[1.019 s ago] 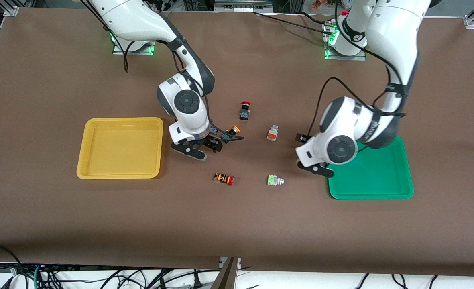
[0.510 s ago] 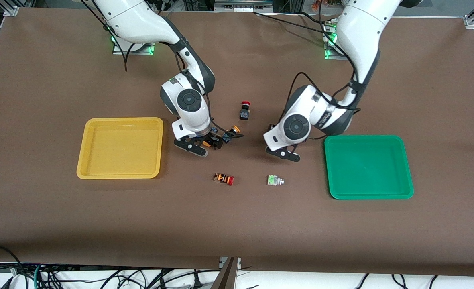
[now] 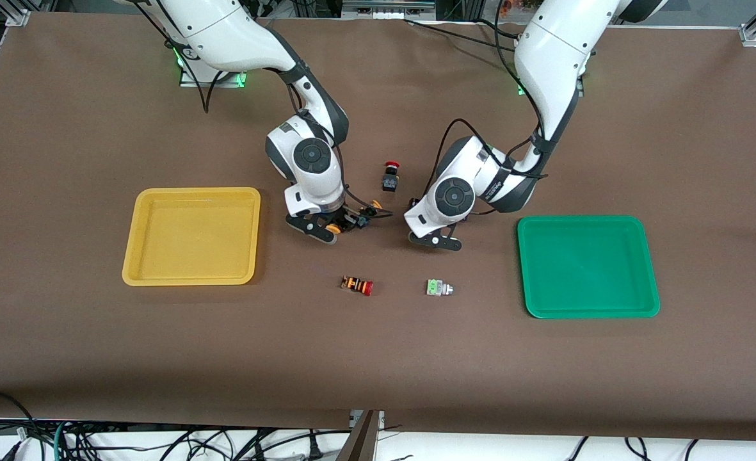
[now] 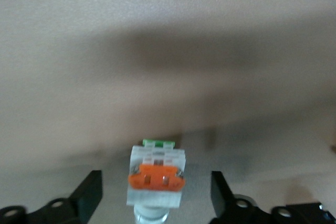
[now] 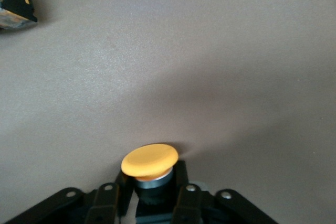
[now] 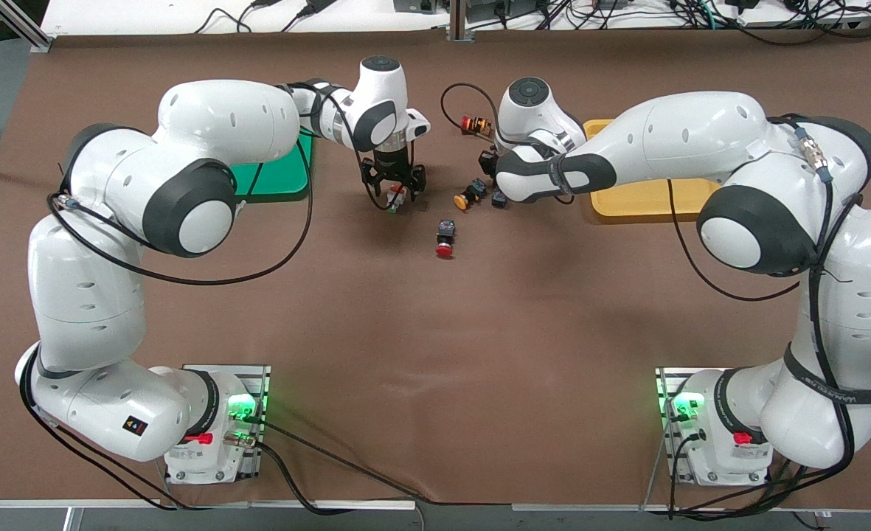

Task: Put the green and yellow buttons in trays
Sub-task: 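Grasp the yellow button and the orange switch with both grippers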

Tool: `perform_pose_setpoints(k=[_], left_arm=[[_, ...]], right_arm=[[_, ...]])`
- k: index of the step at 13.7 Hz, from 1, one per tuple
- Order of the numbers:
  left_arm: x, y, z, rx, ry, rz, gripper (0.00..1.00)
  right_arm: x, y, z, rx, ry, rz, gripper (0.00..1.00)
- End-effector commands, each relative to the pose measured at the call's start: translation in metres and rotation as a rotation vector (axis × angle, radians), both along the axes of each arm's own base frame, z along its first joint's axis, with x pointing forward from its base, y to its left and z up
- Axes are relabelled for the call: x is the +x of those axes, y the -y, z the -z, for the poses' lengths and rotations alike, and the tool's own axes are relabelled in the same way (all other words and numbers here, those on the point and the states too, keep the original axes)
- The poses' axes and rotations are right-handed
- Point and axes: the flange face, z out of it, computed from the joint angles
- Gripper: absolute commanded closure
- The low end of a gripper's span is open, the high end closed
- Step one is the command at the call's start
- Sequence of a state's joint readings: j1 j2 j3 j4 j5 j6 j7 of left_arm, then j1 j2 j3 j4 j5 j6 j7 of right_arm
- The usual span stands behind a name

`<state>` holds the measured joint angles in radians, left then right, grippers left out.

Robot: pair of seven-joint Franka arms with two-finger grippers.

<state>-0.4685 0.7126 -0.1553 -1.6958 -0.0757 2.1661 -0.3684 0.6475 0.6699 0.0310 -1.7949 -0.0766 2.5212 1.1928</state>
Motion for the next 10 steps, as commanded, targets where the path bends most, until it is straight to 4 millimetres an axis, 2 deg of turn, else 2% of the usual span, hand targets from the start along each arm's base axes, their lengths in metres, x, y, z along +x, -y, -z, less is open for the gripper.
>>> perform_pose_setpoints(k=[1, 2, 3, 5, 6, 7, 8, 10], left_arm=[[-0.003, 0.006, 0.005, -0.012, 0.004, -0.010, 0.73], [-0.003, 0.005, 0.002, -0.007, 0.006, -0.001, 0.89], [-0.002, 0.005, 0.000, -0.006, 0.007, 0.002, 0.97], [0.005, -0.003, -0.019, 0.005, -0.006, 0.001, 0.99], [0.012, -0.013, -0.038, 0.021, -0.012, -0.005, 0.99], [0.022, -0.027, -0.063, 0.041, 0.000, -0.010, 0.98], [0.037, -0.053, -0.083, 0.070, 0.006, -0.017, 0.96], [0.068, -0.105, -0.104, 0.114, -0.004, 0.077, 0.96]], right_arm=[[0.001, 0.002, -0.004, 0.000, 0.014, -0.008, 0.92], [0.006, 0.004, -0.010, 0.004, 0.022, -0.018, 0.98], [0.012, 0.008, -0.023, 0.004, 0.034, -0.054, 1.00], [0.038, 0.047, -0.048, -0.044, 0.004, -0.116, 1.00], [0.052, 0.073, -0.059, -0.056, -0.020, -0.155, 1.00], [0.065, 0.097, -0.073, -0.063, -0.032, -0.195, 1.00], [0.074, 0.120, -0.078, -0.072, -0.049, -0.247, 1.00], [0.091, 0.164, -0.093, -0.077, -0.071, -0.312, 1.00]])
